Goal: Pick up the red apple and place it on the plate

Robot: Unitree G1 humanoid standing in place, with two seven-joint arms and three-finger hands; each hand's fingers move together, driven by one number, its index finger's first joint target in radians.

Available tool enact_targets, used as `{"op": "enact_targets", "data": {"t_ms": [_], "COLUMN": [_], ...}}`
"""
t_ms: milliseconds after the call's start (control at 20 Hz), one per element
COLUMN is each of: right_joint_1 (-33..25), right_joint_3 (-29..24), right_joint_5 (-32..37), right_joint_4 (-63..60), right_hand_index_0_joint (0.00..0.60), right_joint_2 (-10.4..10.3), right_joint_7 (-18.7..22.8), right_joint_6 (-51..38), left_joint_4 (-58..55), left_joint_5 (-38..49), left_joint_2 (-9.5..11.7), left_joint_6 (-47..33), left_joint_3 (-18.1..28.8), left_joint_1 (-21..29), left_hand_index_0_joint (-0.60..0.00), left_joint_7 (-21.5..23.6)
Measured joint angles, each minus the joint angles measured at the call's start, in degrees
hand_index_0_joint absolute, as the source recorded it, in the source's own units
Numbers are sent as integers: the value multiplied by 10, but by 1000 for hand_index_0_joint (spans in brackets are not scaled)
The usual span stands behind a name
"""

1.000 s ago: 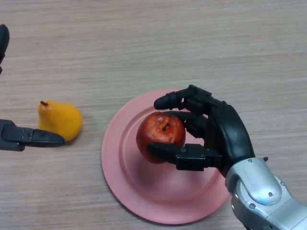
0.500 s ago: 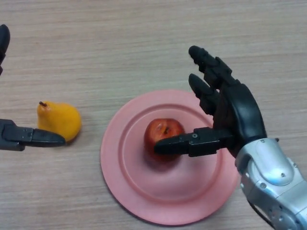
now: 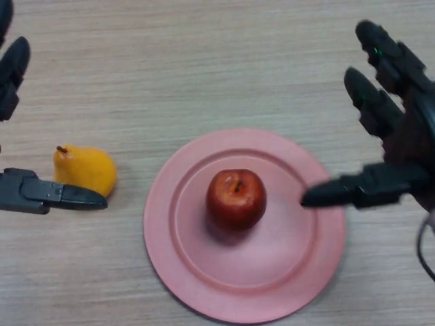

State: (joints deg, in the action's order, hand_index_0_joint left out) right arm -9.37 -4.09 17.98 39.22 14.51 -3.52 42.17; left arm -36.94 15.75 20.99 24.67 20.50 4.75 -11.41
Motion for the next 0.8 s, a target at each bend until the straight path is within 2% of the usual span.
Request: {"op": "enact_targets", "data": {"t_ms": [100, 150, 250, 500, 800], "right_joint_1": [19, 19, 19, 39, 39], "right_joint_3": [-43, -66, -87, -84, -85], "right_joint_5": [11, 10, 6, -15, -17], "right_joint_4": [3, 7, 7, 43, 69], "right_hand_index_0_joint": [0, 0, 0, 0, 0], "right_joint_2": [17, 32, 42, 43, 41], "right_joint_7": [-18, -28, -37, -64, -65], "right_joint_6": [0, -1, -6, -10, 25], "left_joint_4": [-1, -15, -28, -23, -13], "left_joint_5": [-12, -10, -7, -6, -10], "left_joint_2": [-2, -9, -9, -9, -8], "left_joint_6": [0, 17, 41, 51, 51], "left_joint_3": [-1, -1, -1, 6, 5], "left_joint_1": [0, -1, -9, -6, 0], "left_hand_index_0_joint": [0, 0, 0, 0, 0], "left_joint_7": [0, 0, -19, -21, -17]}}
